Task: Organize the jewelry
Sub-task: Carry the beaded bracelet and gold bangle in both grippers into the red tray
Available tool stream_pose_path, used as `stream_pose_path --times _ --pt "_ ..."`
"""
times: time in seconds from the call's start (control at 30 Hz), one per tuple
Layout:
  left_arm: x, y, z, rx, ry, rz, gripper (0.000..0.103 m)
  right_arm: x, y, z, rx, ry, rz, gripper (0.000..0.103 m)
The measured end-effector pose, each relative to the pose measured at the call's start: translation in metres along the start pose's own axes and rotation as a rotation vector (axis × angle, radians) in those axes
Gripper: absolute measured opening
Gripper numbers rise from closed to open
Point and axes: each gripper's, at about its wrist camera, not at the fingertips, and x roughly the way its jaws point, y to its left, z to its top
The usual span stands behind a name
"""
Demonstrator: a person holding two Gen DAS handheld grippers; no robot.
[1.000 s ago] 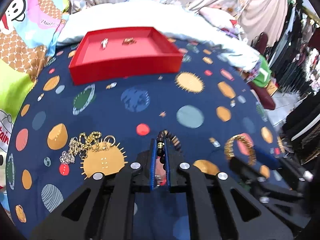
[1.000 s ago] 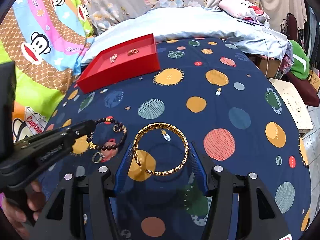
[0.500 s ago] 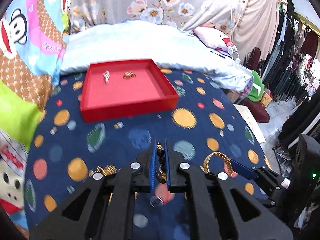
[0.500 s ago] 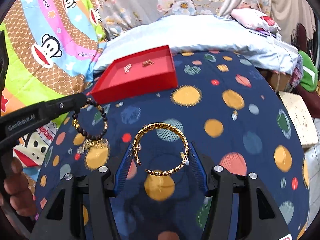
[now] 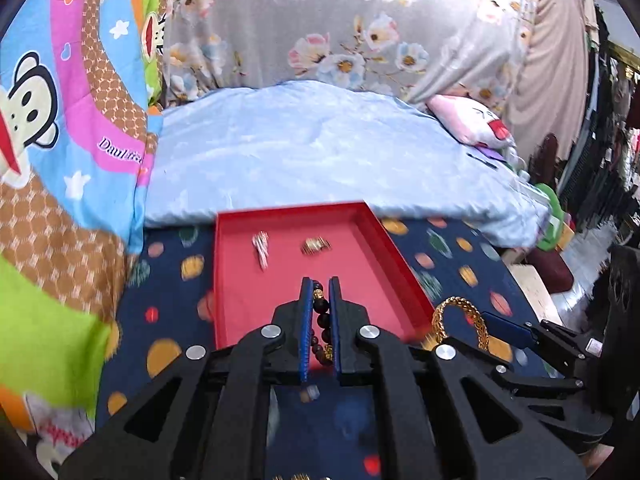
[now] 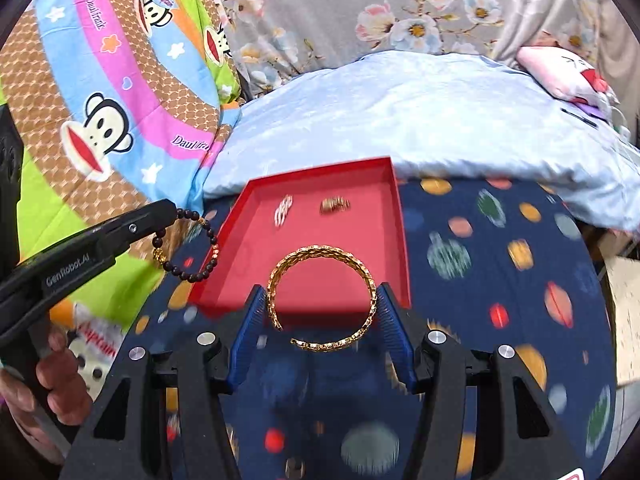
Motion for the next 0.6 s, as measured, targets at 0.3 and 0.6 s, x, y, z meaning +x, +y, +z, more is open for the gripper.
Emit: stream_pose_path --times 0.3,0.6 --pt "0.076 0.036 0.027 -0.077 0.059 -0.024 0.007 0.091 -0.003 0.054 -0.035 0.072 -0.004 0.055" --pt "0.118 0.055 0.023 -0.093 0.114 -0.001 0.007 0.150 -0.003 0.052 -0.073 0.147 -0.033 0.056"
